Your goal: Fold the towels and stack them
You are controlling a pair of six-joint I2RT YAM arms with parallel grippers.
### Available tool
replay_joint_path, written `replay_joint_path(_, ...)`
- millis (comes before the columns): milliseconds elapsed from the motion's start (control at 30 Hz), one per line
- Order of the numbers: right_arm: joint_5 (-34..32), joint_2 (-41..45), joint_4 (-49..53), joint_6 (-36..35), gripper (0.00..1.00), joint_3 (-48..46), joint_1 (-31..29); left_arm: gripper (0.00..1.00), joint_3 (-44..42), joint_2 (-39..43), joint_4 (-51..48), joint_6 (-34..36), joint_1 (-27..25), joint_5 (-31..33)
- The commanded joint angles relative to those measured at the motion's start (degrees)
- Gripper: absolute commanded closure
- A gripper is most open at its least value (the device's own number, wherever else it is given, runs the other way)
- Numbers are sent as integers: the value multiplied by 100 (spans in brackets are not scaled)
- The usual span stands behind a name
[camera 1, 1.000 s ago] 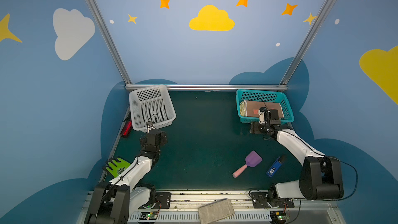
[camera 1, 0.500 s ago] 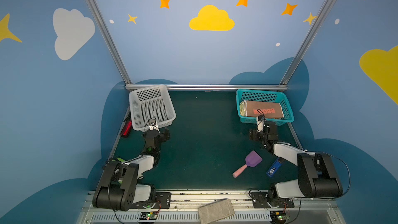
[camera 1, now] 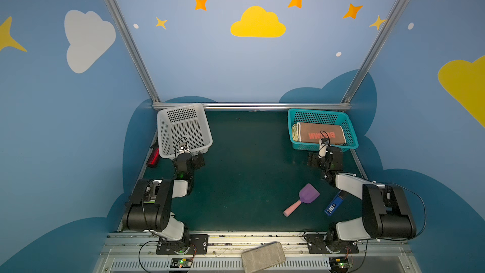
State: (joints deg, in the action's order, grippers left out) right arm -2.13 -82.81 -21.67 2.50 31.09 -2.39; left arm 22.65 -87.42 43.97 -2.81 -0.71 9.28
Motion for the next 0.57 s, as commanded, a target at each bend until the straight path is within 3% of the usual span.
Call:
replay_joint_path(0, -6, -47, -4, 69, 13, 90, -23, 0, 133, -20, -76, -105, 70, -236)
replay_joint_path(533, 171, -61, 14, 22, 13, 116, 16, 0, 134, 6, -90, -106, 88, -296)
